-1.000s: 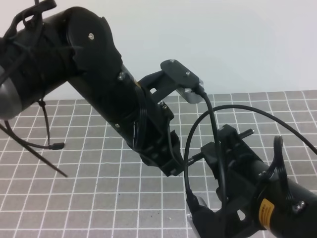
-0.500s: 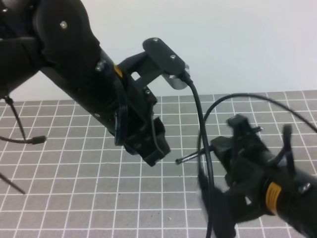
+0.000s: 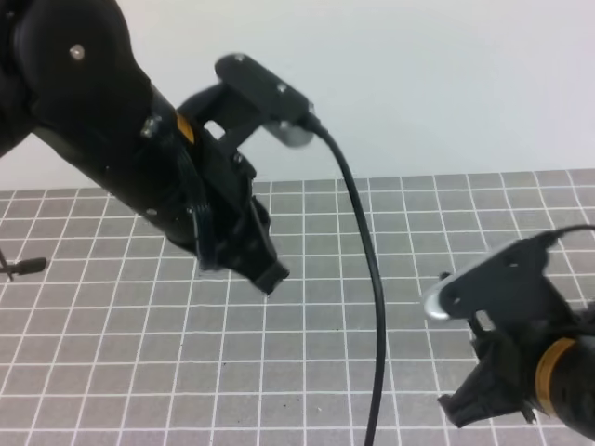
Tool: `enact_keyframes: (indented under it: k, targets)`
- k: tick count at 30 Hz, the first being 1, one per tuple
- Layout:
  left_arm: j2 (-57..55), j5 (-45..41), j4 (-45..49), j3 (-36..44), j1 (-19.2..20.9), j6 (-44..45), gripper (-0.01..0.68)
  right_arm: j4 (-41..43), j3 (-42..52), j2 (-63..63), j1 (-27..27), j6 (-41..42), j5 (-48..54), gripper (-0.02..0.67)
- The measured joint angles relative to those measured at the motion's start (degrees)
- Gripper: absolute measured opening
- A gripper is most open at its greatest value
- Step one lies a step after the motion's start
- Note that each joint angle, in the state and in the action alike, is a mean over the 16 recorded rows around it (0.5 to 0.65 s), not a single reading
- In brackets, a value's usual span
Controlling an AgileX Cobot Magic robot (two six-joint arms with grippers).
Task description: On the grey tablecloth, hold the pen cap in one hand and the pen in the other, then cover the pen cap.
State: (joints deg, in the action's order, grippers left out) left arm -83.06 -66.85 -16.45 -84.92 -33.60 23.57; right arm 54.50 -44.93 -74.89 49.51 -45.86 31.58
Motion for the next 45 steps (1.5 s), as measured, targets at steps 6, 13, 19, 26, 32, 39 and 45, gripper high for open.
enact_keyframes:
  k: [6, 13, 19, 26, 32, 39, 45]
  targets:
    - [2.58, 8.51, 0.22, 3.06, 0.00, -3.96, 0.000, -15.02, -1.31, -0.83, -4.98, 1.66, 2.13, -0.004]
    - [8.34, 22.02, -0.36, 12.52, 0.00, -7.86, 0.000, -28.87, -3.71, -3.74, -12.02, 13.77, 3.31, -0.004]
    - [15.25, 34.20, -1.94, 24.35, 0.00, -10.40, 0.000, -32.23, -5.85, -8.26, -15.29, 19.94, 4.19, -0.004]
    - [21.89, 43.21, -4.52, 35.26, 0.05, -12.17, 0.000, -32.23, -7.66, -14.49, -16.16, 21.78, 4.02, -0.004]
    - [24.53, 44.94, -5.66, 39.25, 0.10, -12.77, 0.000, -32.76, -8.38, -18.59, -16.16, 21.80, 3.06, -0.002]
    - [25.00, 44.04, -6.08, 40.06, 0.12, -12.78, 0.000, -33.72, -8.46, -21.09, -16.16, 21.75, 2.22, 0.071]
    - [24.98, 43.82, -6.03, 40.06, 0.12, -12.65, 0.000, -34.08, -8.52, -21.52, -16.16, 21.78, 2.05, 0.201]
